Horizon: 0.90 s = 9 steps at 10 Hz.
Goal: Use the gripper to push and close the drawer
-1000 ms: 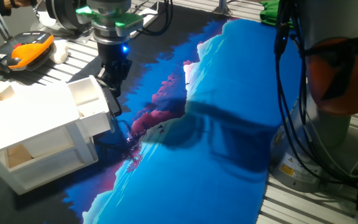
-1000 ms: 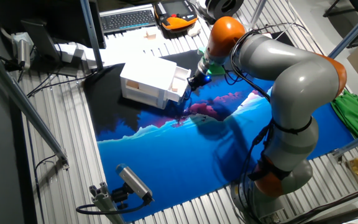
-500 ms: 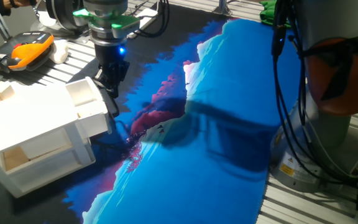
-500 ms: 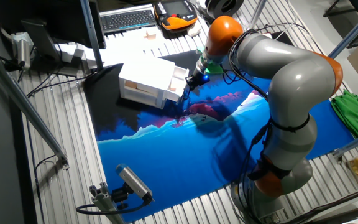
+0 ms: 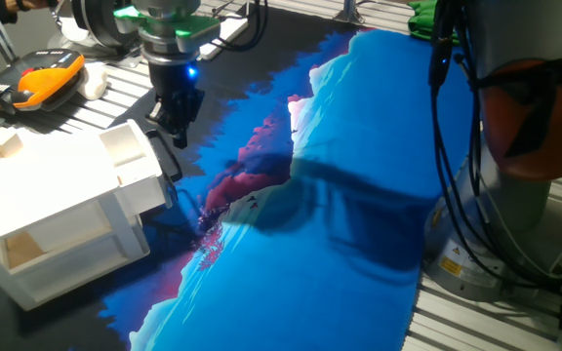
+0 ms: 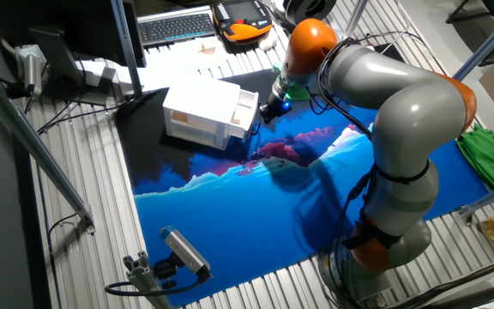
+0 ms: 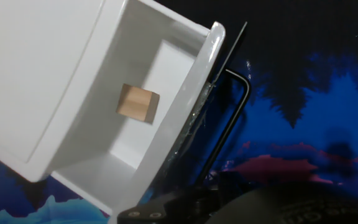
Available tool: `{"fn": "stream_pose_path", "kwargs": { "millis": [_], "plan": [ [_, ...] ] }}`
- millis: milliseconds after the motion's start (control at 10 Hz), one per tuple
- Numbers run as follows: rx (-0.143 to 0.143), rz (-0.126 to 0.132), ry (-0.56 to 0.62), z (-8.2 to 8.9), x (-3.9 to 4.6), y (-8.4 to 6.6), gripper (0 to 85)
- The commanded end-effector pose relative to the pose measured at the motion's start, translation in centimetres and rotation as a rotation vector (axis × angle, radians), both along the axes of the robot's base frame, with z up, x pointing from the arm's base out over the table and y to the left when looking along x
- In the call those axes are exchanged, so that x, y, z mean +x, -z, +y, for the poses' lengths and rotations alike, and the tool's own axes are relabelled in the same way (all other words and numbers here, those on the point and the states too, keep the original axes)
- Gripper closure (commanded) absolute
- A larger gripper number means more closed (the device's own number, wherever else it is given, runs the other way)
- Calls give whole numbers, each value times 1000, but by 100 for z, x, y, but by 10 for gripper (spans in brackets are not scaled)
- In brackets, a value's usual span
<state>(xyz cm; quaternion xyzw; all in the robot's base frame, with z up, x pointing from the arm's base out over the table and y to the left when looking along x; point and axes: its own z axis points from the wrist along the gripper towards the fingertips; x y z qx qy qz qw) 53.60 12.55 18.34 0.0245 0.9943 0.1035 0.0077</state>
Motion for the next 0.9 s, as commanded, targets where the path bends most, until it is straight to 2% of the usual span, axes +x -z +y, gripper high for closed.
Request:
{"fn": "stream_pose_path", "kwargs": {
  "millis": [0, 300, 600, 800],
  "plan": [
    [1, 0, 0, -4, -10, 0, 850],
    [0, 5, -2, -10, -31, 57, 850],
    [7, 5, 6, 37, 23, 183, 850],
    [14, 9, 9, 66, 57, 193, 850]
  ]
}}
